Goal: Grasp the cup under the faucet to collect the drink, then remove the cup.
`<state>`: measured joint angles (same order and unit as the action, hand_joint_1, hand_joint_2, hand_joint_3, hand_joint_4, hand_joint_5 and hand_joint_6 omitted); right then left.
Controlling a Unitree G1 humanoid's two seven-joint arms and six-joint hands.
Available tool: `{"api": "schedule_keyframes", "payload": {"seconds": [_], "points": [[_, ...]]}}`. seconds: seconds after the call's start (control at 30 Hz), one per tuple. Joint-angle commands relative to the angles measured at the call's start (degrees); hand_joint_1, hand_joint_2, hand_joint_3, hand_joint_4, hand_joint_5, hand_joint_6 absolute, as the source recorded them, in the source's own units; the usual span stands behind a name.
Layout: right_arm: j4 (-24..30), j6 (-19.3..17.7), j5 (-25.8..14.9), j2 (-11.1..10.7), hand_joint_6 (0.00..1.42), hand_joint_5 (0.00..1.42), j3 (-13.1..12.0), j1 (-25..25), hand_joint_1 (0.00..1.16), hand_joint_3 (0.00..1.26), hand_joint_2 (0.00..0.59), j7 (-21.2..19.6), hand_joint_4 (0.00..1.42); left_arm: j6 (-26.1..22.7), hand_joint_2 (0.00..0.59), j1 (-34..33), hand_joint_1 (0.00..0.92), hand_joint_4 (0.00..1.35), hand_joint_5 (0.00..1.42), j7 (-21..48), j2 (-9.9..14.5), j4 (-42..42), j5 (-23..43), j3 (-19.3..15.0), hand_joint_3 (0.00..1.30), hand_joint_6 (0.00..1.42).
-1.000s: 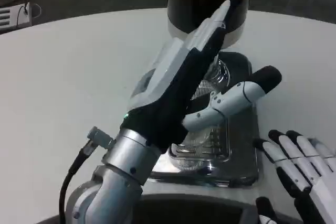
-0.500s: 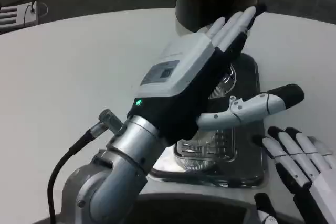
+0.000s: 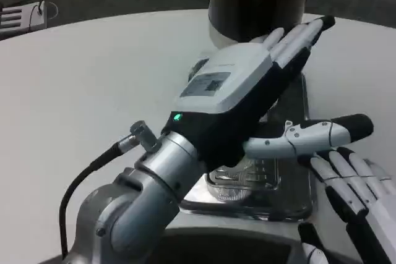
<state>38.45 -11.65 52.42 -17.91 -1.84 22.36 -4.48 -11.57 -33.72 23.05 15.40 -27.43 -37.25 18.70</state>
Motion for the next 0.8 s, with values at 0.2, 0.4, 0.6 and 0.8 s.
{"api": "schedule_keyframes", "payload": {"seconds": [0.2,0.4,0.6,0.8], "points": [[-0.68,1.24,-3.04,1.13,0.08,0.04,0.57,-2.13,0.33,0.11,0.497,1.88,0.04,-0.66,0.112,0.47,0.0,0.0,0.0,2.58,0.71,1.14,-1.84,1.12,0.0,0.0],[-1.22,2.4,-5.77,1.86,0.09,0.04,0.68,-3.43,0.35,0.1,0.446,3.53,0.04,-0.42,0.109,0.77,0.0,0.0,0.0,2.08,0.61,0.91,-1.94,0.95,0.0,0.0],[-2.63,3.51,-8.21,2.56,0.11,0.05,1.14,-5.3,0.37,0.09,0.4,4.52,0.04,-0.54,0.108,1.1,0.0,0.0,0.0,2.09,0.6,0.65,-2.15,0.97,0.0,0.0],[-3.8,4.5,-9.01,3.15,0.13,0.06,2.48,-7.49,0.41,0.08,0.362,4.92,0.05,-0.75,0.112,1.28,0.0,0.0,0.0,2.22,0.69,0.27,-2.33,0.83,0.0,0.0]]}}
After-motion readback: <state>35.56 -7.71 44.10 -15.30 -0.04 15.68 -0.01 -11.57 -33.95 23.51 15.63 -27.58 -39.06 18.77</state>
